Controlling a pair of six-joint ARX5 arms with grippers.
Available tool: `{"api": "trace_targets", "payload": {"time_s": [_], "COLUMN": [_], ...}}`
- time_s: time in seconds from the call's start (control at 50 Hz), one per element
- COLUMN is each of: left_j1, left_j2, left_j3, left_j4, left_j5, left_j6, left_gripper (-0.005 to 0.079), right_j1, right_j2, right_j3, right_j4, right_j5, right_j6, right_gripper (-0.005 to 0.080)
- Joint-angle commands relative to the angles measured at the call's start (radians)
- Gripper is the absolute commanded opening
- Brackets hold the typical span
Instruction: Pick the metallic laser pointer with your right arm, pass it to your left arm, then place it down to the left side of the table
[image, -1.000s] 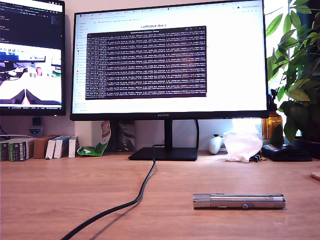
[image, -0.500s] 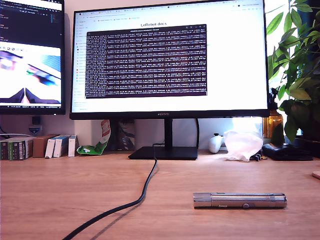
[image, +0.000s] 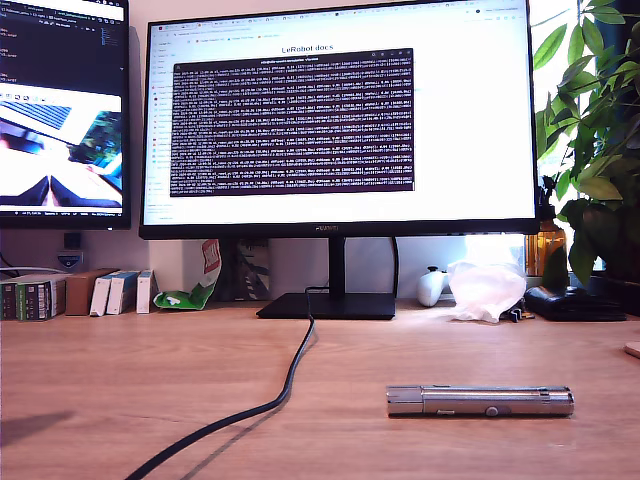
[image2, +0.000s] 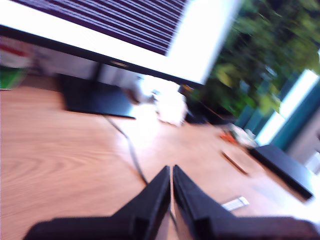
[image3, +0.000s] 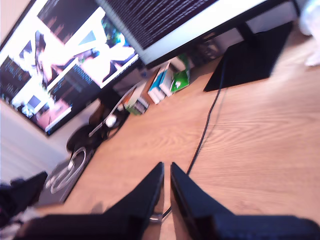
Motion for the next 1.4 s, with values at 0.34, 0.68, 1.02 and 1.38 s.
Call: {"api": "trace_targets", "payload": {"time_s": [0.34,0.68,1.02,1.38], "left_j1": [-0.043,-0.133,-0.165,-0.171], "left_j2": [0.459,0.75,0.791,0.791], "left_j3": [0.268,0.395,0.407,0.425], "left_j4": [-0.23,-0.364,-0.356,-0.362], "left_j5": [0.141,0.033,-0.001,-0.001], "left_j6": [0.448,0.665,0.667,0.667], "left_gripper": [-0.0021,-0.0021,-0.0021,-0.0021], "right_j1": [0.103,0.364,0.571,0.666], "right_j2": [0.591,0.939,1.238,1.334], "right_j3": [0.326,0.599,0.676,0.677], "right_j4": [-0.292,-0.422,-0.521,-0.519], "right_j5": [-0.035,0.262,0.641,0.631], "right_j6": [-0.496,-1.028,-1.194,-1.192], "right_gripper": [-0.001,0.0223,0.0334,0.0334]}}
